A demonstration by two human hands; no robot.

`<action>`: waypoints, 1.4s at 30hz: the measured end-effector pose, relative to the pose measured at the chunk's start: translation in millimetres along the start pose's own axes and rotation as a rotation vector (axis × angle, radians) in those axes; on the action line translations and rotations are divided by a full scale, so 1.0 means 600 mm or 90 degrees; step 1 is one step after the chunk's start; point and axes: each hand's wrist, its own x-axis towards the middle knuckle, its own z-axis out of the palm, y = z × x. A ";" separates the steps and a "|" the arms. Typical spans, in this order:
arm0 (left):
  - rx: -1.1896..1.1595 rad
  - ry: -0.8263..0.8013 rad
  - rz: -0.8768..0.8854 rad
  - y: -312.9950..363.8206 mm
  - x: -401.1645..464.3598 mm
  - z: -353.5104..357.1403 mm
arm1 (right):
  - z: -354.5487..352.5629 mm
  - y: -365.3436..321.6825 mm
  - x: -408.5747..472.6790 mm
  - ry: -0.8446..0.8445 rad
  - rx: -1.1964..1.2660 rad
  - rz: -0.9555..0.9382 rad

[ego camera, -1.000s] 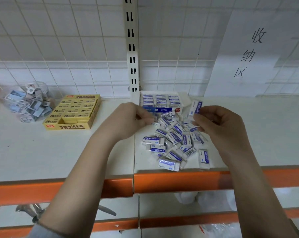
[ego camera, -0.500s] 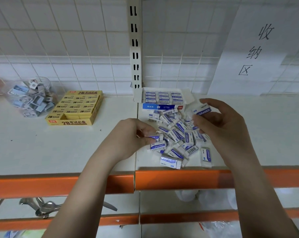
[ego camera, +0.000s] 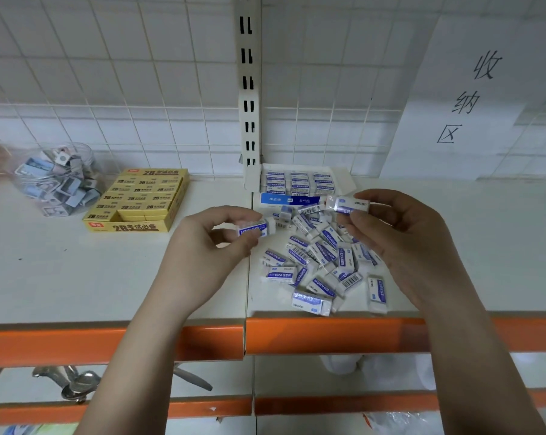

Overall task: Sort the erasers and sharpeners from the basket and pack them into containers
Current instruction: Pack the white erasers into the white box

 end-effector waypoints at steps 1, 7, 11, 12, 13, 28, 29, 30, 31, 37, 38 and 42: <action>0.016 0.000 0.009 0.000 -0.001 0.000 | 0.000 -0.001 0.002 -0.004 -0.016 -0.004; -0.047 0.040 -0.003 0.004 0.000 0.011 | 0.007 -0.002 0.025 -0.036 -0.097 -0.020; -0.119 0.055 -0.017 0.011 0.000 0.016 | 0.001 0.002 0.095 -0.061 -0.252 -0.027; -0.142 0.060 -0.024 0.011 0.001 0.015 | 0.001 0.004 0.116 -0.065 -0.301 -0.033; -0.160 0.064 -0.032 0.010 0.002 0.013 | 0.002 0.007 0.137 -0.073 -0.339 -0.035; -0.160 0.045 -0.129 -0.010 0.027 0.016 | 0.024 0.051 0.267 -0.273 -0.591 0.001; -0.158 0.042 -0.133 -0.011 0.027 0.017 | 0.024 0.053 0.266 -0.274 -0.591 -0.003; -0.164 0.043 -0.137 -0.012 0.028 0.019 | 0.025 0.056 0.266 -0.274 -0.591 -0.006; -0.177 0.050 -0.144 -0.013 0.029 0.020 | 0.026 0.058 0.265 -0.274 -0.596 -0.008; -0.225 0.107 -0.180 -0.016 0.035 0.018 | 0.037 0.057 0.270 -0.260 -0.676 -0.018; -0.218 0.107 -0.181 -0.018 0.036 0.017 | 0.039 0.056 0.272 -0.259 -0.693 -0.021; -0.186 0.074 -0.166 -0.017 0.036 0.017 | 0.049 0.053 0.275 -0.271 -0.776 -0.035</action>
